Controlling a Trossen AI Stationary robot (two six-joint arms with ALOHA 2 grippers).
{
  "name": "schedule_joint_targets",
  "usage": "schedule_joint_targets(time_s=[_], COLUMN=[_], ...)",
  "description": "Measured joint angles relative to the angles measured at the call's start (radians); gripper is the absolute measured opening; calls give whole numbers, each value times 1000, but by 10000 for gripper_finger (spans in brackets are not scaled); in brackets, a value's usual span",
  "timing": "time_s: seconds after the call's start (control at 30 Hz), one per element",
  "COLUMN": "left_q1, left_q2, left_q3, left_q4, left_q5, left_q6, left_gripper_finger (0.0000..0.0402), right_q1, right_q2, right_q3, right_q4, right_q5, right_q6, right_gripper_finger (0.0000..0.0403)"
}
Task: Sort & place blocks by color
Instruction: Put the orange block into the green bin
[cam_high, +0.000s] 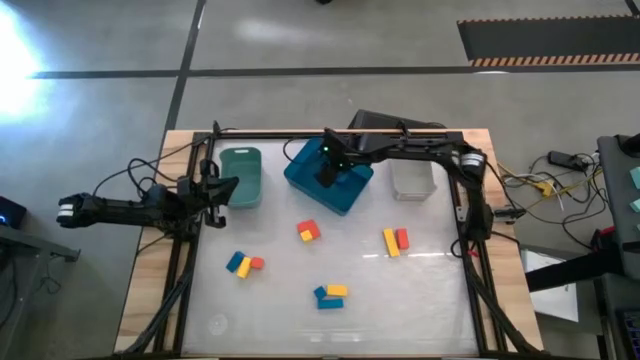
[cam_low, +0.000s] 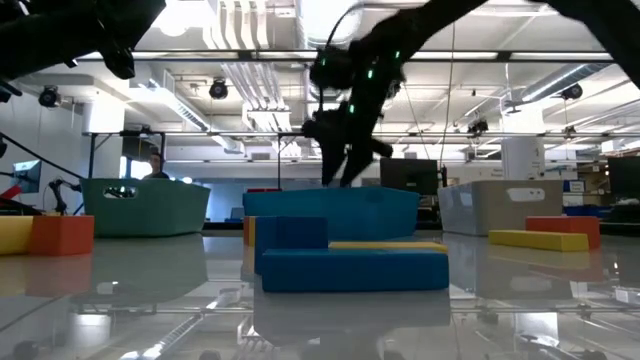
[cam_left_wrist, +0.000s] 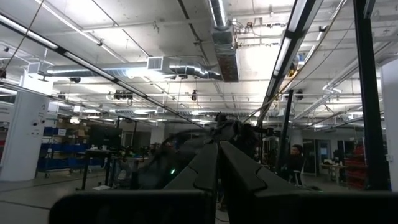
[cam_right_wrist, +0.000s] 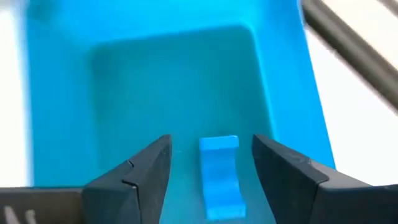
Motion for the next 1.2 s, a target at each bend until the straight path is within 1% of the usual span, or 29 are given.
schedule_joint_targets(time_s=[0.1,0.2,0.33,0.43,0.53,0.63,0.83,0.93,1.0,1.1,1.17,1.2], left_q1=[0,0,0,0,-2,-3,-27,-42,-56,-84,-106,-116], left_q2=[5,29,76,123,184,254,414,491,544,597,623,631], left_q3=[0,0,1,15,40,63,146,212,263,358,432,470], left_q4=[-18,-18,-18,-17,-16,-17,-27,-29,-97,-251,-407,-511], left_q5=[0,-3,-23,-23,-23,-22,-9,10,31,65,90,112], left_q6=[-1,-54,-113,-166,-194,-256,-322,-369,-390,-397,-398,-398], left_gripper_finger=[0,0,0,0,0,0,0,0,0,0,0,0], right_q1=[49,110,207,279,336,380,422,424,424,424,424,424], right_q2=[-75,-151,-262,-348,-435,-511,-613,-655,-680,-706,-718,-723], right_q3=[-16,-55,-173,-304,-443,-578,-807,-878,-914,-954,-976,-980], right_q4=[2,9,85,200,333,486,821,893,931,972,981,984], right_q5=[-2,2,44,69,74,75,74,75,74,74,75,75], right_q6=[-25,-58,-82,-86,-129,-161,-225,-242,-252,-270,-280,-281], right_gripper_finger=[212,210,210,210,210,210,210,210,210,210,210,210])
